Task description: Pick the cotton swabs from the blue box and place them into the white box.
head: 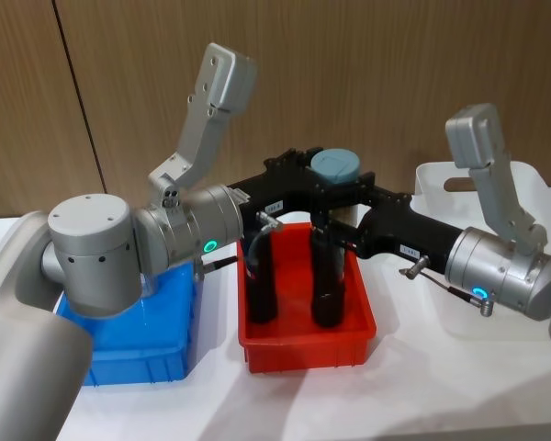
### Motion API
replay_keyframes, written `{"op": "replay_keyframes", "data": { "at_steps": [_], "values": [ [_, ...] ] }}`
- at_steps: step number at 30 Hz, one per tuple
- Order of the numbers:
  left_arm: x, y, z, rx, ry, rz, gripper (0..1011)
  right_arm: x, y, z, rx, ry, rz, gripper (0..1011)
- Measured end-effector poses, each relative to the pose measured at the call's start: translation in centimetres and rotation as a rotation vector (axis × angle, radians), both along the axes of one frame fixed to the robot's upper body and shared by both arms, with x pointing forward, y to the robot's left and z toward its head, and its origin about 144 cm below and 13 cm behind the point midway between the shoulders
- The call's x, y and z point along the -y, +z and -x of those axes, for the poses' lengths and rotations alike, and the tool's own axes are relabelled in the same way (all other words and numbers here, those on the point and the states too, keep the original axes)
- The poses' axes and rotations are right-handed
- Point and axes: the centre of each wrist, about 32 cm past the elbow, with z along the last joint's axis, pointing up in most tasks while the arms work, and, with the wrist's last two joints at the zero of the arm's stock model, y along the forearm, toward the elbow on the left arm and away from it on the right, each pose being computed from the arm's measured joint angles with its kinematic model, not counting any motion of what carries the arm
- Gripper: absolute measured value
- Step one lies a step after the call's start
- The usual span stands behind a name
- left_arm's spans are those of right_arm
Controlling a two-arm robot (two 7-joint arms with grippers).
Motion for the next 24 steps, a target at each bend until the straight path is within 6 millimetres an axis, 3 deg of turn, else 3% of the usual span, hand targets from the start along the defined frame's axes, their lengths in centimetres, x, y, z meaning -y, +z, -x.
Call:
{"op": "replay_keyframes", "data": {
  "at_steps": [14, 24],
  "values": [
    [0.0, 0.0, 0.0, 0.0, 0.0, 0.0, 1000, 0.3, -0.5, 0.1, -0.014, -0.016, -0.002, 648],
    [0.0, 0.0, 0.0, 0.0, 0.0, 0.0, 1000, 1.6, -2.0, -0.1, -0.055, -0.073, 0.005, 648]
  ]
}}
